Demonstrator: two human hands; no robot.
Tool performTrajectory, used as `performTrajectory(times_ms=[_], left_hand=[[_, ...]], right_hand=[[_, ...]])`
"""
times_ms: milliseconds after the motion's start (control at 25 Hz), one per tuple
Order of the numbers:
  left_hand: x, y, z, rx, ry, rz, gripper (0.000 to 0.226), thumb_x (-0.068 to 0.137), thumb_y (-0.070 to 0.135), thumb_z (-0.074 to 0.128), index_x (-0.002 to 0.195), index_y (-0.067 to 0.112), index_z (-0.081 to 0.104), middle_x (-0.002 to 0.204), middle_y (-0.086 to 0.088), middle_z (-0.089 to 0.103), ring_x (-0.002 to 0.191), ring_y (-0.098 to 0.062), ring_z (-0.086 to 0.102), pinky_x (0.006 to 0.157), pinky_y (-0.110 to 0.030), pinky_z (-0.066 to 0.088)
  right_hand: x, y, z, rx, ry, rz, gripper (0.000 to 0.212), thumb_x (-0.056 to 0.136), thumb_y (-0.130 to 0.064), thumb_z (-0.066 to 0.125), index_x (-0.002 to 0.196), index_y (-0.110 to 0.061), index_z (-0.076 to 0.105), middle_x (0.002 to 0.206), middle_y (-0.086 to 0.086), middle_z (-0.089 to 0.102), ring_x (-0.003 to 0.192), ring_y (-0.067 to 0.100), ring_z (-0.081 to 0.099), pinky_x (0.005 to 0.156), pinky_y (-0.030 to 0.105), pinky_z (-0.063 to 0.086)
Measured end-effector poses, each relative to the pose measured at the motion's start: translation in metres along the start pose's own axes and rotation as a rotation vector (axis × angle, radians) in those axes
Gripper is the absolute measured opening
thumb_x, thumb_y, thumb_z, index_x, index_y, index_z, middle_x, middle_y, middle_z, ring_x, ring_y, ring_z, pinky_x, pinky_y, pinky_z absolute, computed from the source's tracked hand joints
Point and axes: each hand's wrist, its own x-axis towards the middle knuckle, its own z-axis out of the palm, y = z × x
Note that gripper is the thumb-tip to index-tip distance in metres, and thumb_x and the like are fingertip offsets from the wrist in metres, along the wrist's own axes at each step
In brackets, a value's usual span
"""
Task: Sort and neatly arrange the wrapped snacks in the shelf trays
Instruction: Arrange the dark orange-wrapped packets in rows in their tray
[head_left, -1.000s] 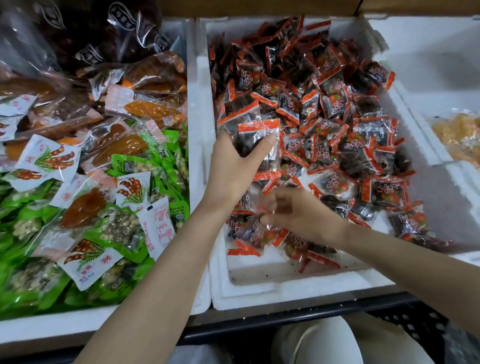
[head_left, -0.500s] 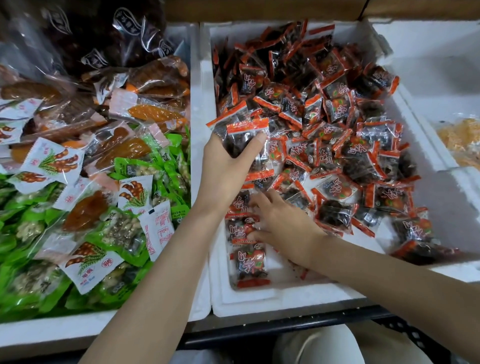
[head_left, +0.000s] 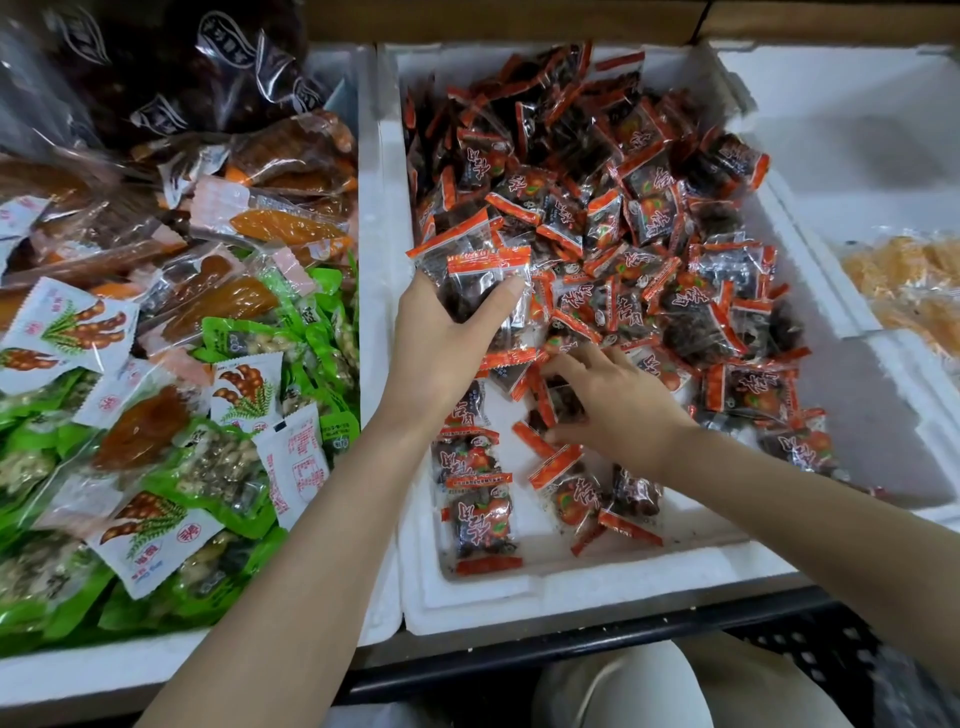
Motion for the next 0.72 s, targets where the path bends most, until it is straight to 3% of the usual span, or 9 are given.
performTrajectory(times_ms=[120, 280, 400, 520, 600, 720], left_hand=[[-0.001, -0.001, 0.0, -0.001, -0.009, 0.009, 0.027, 0.086, 0.027, 0.069, 0.11, 0.016, 0.063, 0.1, 0.007, 0.071, 0.095, -0.006, 0.066, 0.092, -0.039, 0.053], [0.001, -0.004, 0.0, 0.018, -0.021, 0.026, 0.033, 0.084, 0.032, 0.069, 0.111, 0.014, 0.062, 0.1, 0.005, 0.071, 0.095, -0.008, 0.066, 0.091, -0.041, 0.052], [0.0, -0.005, 0.001, 0.036, -0.026, 0.026, 0.035, 0.084, 0.032, 0.069, 0.112, 0.013, 0.061, 0.101, 0.006, 0.07, 0.095, -0.007, 0.066, 0.091, -0.038, 0.052], [0.0, -0.003, 0.001, 0.032, -0.03, 0.044, 0.033, 0.086, 0.029, 0.069, 0.113, 0.013, 0.061, 0.102, 0.006, 0.07, 0.096, -0.005, 0.065, 0.091, -0.034, 0.052], [-0.001, -0.002, 0.002, 0.045, -0.04, 0.055, 0.029, 0.087, 0.028, 0.068, 0.111, 0.012, 0.062, 0.1, 0.005, 0.07, 0.094, -0.005, 0.065, 0.089, -0.03, 0.052], [-0.002, -0.001, 0.003, 0.056, -0.04, 0.063, 0.026, 0.087, 0.027, 0.067, 0.107, 0.012, 0.063, 0.097, 0.001, 0.07, 0.091, -0.008, 0.065, 0.086, -0.029, 0.053]], right_hand=[[-0.004, 0.012, -0.01, -0.002, 0.085, -0.221, 0.054, 0.086, -0.04, 0.059, 0.136, -0.025, 0.043, 0.136, 0.001, 0.042, 0.122, 0.02, 0.038, 0.105, 0.034, 0.035], [-0.026, 0.005, -0.003, -0.038, -0.169, -0.504, 0.043, 0.088, -0.044, 0.055, 0.129, -0.028, 0.052, 0.127, -0.012, 0.049, 0.118, 0.009, 0.04, 0.104, 0.026, 0.033], [-0.017, 0.006, -0.005, 0.052, -0.151, -0.346, 0.022, 0.088, -0.036, 0.059, 0.108, -0.026, 0.062, 0.105, -0.012, 0.056, 0.099, 0.007, 0.048, 0.086, 0.021, 0.041], [-0.006, 0.005, -0.008, 0.313, -0.309, -0.288, 0.013, 0.082, -0.033, 0.069, 0.089, -0.024, 0.064, 0.082, -0.019, 0.056, 0.076, 0.0, 0.053, 0.063, 0.007, 0.034], [-0.006, -0.005, -0.001, 0.325, -0.432, -0.327, 0.019, 0.078, -0.036, 0.072, 0.09, -0.022, 0.064, 0.083, -0.018, 0.058, 0.074, -0.002, 0.052, 0.064, 0.007, 0.035], [-0.003, -0.016, 0.005, 0.134, -0.374, -0.35, 0.033, 0.077, -0.043, 0.07, 0.099, -0.021, 0.057, 0.097, -0.007, 0.061, 0.082, 0.008, 0.051, 0.068, 0.021, 0.037]])
